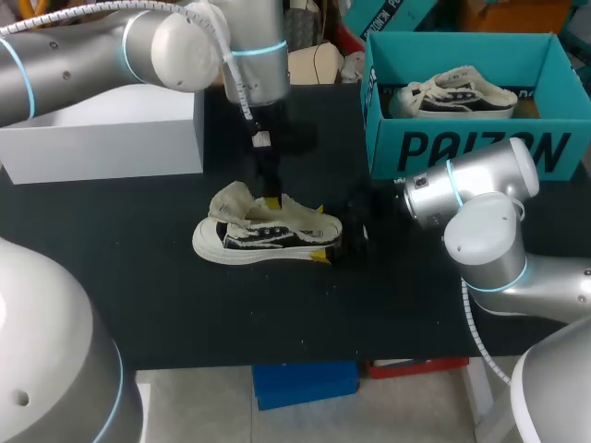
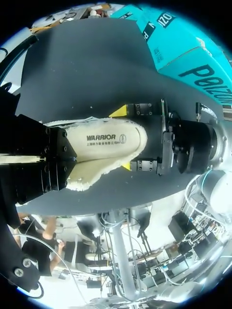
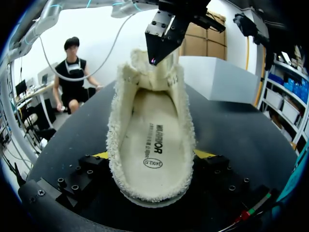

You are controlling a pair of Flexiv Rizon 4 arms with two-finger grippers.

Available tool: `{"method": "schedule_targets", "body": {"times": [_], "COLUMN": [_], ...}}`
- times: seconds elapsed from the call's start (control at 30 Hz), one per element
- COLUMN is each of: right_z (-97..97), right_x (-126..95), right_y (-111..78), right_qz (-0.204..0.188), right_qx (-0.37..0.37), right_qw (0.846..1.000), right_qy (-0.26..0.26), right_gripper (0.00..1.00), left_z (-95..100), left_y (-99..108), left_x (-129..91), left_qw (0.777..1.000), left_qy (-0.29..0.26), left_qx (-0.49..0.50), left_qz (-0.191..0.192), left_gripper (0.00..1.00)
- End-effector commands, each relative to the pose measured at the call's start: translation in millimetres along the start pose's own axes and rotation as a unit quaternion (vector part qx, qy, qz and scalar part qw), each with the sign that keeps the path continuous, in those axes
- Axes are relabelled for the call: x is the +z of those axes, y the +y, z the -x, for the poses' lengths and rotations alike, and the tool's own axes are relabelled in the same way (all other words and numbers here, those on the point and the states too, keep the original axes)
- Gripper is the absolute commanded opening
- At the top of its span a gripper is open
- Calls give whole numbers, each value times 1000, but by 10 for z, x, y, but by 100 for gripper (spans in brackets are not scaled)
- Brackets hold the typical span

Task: Take the shoe out of the shoebox, open the shoe tongue, remove and reinsert the insole, then place the shoe into the shoebox

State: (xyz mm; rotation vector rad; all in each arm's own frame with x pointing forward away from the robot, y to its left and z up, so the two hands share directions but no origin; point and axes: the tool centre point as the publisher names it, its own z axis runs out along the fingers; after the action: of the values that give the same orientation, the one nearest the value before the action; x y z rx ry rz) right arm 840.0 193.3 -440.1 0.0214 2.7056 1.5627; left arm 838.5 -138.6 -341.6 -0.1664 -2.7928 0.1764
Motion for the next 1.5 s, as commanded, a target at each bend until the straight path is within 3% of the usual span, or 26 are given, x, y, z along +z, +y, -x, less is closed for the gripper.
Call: {"method": "schedule_targets", "body": {"times": [0.03,0.27,0.67,1.5], "right_z": [15,15,15,15], "right_x": [22,22,22,22], "right_y": [-33,-33,-33,-33], "right_qz": [0,0,0,0], "right_qx": [1,1,1,1], "right_qw": [1000,1000,1000,1000], "right_qy": [-1,-1,-1,-1], "right_gripper": [0,0,0,0], "left_z": [72,98,-37,-133], "left_y": [-41,-24,-91,14], "left_x": [122,248,499,856], "left_qw": [1000,1000,1000,999], "left_qy": [6,13,19,0], "left_qx": [0,-8,-7,-43], "left_qz": [2,3,0,-14], "left_gripper": [0,0,0,0]}}
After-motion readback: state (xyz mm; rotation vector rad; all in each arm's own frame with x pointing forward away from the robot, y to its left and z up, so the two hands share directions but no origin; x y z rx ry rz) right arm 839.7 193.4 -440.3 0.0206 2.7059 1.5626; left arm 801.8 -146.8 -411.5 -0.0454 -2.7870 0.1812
